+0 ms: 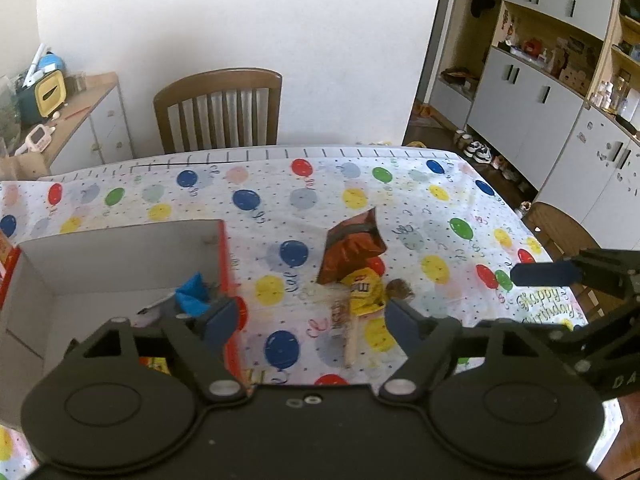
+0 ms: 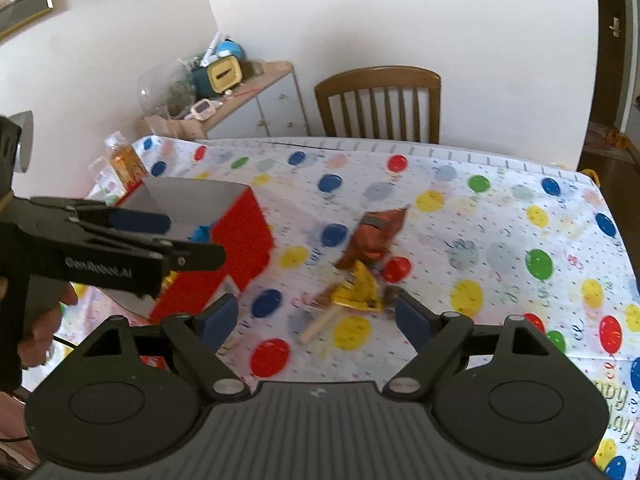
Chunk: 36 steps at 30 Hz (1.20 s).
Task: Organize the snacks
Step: 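Withdraw both tools from the box back over the snack pile, then grasp the orange chip bag with the left tool while the right tool grasps the brown wrapped snack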
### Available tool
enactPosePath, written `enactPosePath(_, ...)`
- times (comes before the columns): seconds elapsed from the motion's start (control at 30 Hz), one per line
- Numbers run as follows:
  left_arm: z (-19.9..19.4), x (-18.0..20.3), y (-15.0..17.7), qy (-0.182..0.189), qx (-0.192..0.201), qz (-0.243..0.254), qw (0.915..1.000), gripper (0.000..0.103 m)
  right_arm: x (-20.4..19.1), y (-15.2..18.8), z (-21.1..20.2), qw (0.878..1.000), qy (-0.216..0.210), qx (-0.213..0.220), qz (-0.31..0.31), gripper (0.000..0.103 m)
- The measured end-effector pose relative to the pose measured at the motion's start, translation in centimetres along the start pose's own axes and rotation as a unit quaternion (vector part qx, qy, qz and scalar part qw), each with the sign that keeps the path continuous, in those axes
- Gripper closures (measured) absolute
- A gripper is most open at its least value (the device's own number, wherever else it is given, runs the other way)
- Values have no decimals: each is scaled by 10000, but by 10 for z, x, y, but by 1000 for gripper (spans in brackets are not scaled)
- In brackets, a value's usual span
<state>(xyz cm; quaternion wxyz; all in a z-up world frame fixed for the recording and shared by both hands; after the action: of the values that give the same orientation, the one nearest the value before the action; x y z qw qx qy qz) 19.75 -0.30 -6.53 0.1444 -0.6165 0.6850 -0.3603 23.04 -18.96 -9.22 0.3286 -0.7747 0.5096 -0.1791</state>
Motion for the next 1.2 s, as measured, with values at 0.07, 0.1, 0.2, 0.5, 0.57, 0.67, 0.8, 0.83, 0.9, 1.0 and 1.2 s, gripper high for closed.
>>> enactPosePath(0.07,7,7,-3,-33,20,31,10000,15,7,4,4,10000,57,-4,-21,17)
enactPosePath(0.1,9,9,-3,-35,27,37,10000,13,10,5,6,10000,83,-9,-23,17)
enactPosePath(0.2,18,14,-7,-17,43,-15,10000,6,21,9,14,9999,122,-66,-14,17)
enactPosePath(0.5,49,18,-23,-173,104,-85,9998,0,44,11,48,9993,243,-261,81,17)
enactPosePath(0.57,59,19,-28,-182,85,-100,9997,0,48,11,56,9992,238,-299,136,17)
enactPosePath(0.67,73,20,-36,-185,62,-104,9998,0,53,11,69,9989,189,-366,209,17)
enactPosePath(0.8,94,22,-45,-175,-26,-84,9998,0,56,9,88,9984,245,-460,212,17)
enactPosePath(0.83,100,22,-46,-179,-61,-88,9998,0,57,8,93,9982,253,-490,254,17)
enactPosePath(0.9,111,22,-48,-167,-134,-110,9997,0,58,7,101,9978,249,-529,312,17)
enactPosePath(1.0,128,20,-50,-183,-252,-153,9994,1,58,7,114,9975,186,-590,332,17)
enactPosePath(1.2,156,15,-51,-219,-472,-79,9986,2,52,11,139,9966,122,-793,190,17)
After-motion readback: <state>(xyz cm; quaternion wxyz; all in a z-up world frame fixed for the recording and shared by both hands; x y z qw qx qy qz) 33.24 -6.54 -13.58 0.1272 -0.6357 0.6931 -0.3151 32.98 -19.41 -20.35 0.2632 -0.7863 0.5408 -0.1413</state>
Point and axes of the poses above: each gripper's, at about its wrist camera, not at the fingertips, and z roughly the way its jaws point, x to its right, y to its underside, the point moved 5 cm from there along z, roughly the way its jaws point, and after that the axes turned 14 degrees about y, right-handed, at the moved point
